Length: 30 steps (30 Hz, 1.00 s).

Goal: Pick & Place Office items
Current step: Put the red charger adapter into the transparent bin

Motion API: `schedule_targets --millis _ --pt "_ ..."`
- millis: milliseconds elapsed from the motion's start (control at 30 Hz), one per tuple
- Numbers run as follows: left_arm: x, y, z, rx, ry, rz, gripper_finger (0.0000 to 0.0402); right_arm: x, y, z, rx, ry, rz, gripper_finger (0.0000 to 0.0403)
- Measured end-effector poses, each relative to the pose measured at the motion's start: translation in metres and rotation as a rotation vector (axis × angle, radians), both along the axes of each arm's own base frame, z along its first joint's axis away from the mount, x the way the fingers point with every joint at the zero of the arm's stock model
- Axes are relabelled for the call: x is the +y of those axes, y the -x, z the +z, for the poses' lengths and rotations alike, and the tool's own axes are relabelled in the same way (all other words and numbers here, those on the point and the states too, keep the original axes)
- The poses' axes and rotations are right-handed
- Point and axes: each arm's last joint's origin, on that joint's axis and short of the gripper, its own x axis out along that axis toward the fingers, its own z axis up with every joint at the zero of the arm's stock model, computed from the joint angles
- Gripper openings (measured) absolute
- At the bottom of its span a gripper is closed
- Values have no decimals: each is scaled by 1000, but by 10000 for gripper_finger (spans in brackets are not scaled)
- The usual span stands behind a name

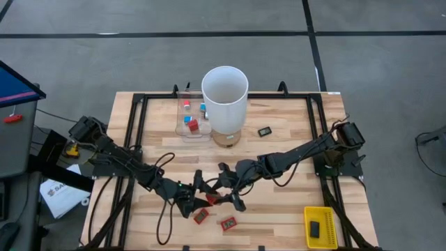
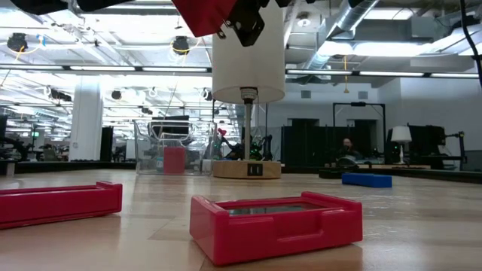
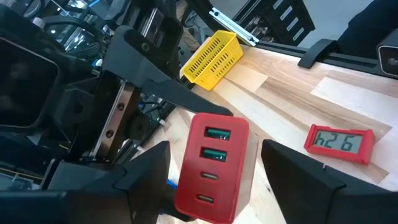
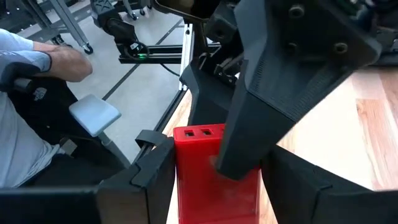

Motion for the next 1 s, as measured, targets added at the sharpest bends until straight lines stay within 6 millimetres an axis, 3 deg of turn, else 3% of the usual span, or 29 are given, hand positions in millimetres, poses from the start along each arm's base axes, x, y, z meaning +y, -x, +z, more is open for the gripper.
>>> schedule_targets --millis 100,300,567,800,1000 --pt "0 0 -1 9 9 3 218 0 -1 1 -13 -4 -1 200" --pt "1 0 1 7 39 8 114 1 -1 2 -23 -17 0 200" --pt "-3 9 5 30 73 37 113 -2 -3 5 -56 -14 -30 199" --pt "-10 33 1 172 98 85 113 -11 -5 8 -71 15 -106 218" --pt "-4 55 -5 271 72 288 113 -11 -3 3 -15 21 -107 230"
